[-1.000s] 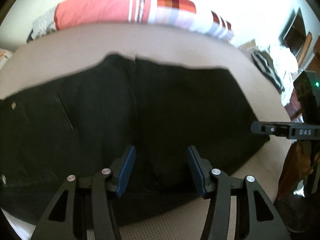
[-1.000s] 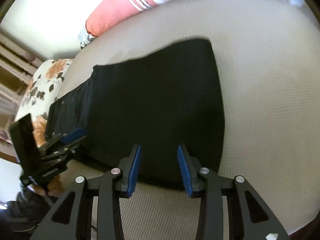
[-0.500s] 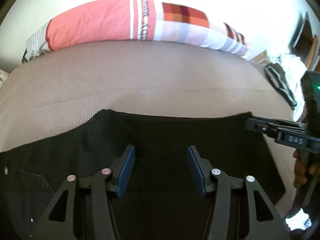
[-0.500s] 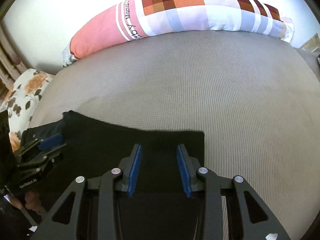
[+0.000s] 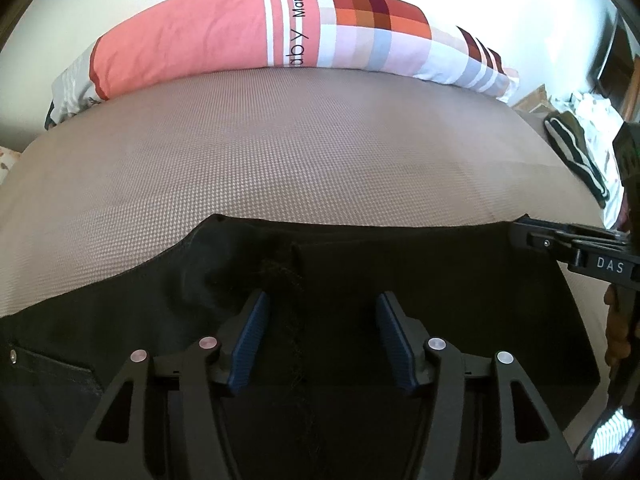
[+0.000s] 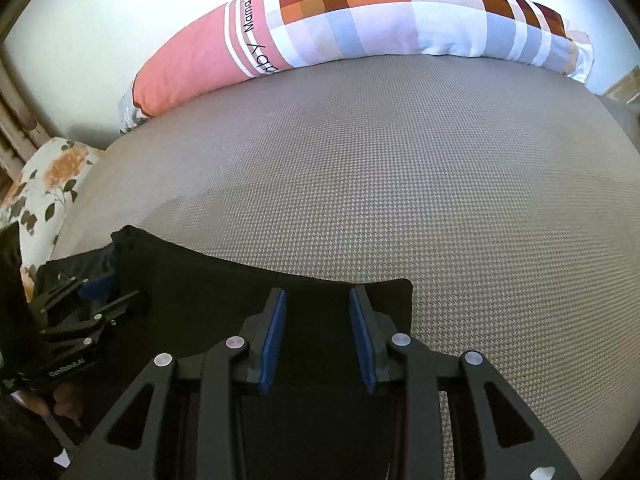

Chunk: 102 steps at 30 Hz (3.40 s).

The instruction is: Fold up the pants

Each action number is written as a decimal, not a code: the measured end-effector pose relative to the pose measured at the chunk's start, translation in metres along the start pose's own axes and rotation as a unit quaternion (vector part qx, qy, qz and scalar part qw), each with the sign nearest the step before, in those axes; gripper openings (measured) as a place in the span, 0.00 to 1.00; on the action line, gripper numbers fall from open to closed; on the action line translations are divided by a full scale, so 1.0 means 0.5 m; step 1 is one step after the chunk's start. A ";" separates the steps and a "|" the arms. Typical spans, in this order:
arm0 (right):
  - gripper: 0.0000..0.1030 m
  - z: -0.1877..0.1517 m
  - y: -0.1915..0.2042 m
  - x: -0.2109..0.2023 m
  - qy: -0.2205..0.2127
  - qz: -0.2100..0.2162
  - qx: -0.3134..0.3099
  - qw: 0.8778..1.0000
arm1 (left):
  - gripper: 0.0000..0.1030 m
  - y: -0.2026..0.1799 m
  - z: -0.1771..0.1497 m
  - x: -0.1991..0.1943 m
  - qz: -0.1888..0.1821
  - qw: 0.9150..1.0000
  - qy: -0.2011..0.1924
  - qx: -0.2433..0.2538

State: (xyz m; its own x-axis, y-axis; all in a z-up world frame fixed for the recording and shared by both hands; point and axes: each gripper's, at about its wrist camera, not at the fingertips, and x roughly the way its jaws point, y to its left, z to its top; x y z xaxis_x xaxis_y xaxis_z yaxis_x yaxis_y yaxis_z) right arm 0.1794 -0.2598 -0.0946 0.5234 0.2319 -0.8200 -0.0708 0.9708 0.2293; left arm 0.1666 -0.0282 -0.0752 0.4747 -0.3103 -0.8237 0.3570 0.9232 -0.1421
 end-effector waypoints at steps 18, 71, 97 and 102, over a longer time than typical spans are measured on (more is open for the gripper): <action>0.43 -0.048 0.075 -0.058 -0.005 -0.003 -0.024 1.000 | 0.68 0.111 -0.076 -0.210 0.050 0.998 -0.030 -0.021; 0.67 -0.114 0.190 -0.094 0.050 -0.016 0.049 0.997 | 0.71 0.657 -0.266 -0.223 -0.225 0.940 0.079 -0.242; 0.67 -0.086 0.197 -0.118 0.012 -0.001 0.069 0.998 | 0.22 0.585 -0.224 -0.260 -0.179 0.931 0.014 -0.318; 0.67 -0.088 0.150 -0.163 -0.026 0.001 0.094 0.995 | 0.19 0.514 -0.190 -0.307 -0.180 0.928 -0.005 -0.325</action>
State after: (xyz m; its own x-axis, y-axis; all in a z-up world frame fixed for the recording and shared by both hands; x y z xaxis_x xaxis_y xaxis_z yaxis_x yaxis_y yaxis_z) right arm 0.0941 -0.2034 -0.0335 0.5677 0.2262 -0.7915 0.0851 0.9402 0.3298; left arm 0.1089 0.2780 -0.0373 0.4270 -0.6248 -0.6537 -0.0661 0.6994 -0.7117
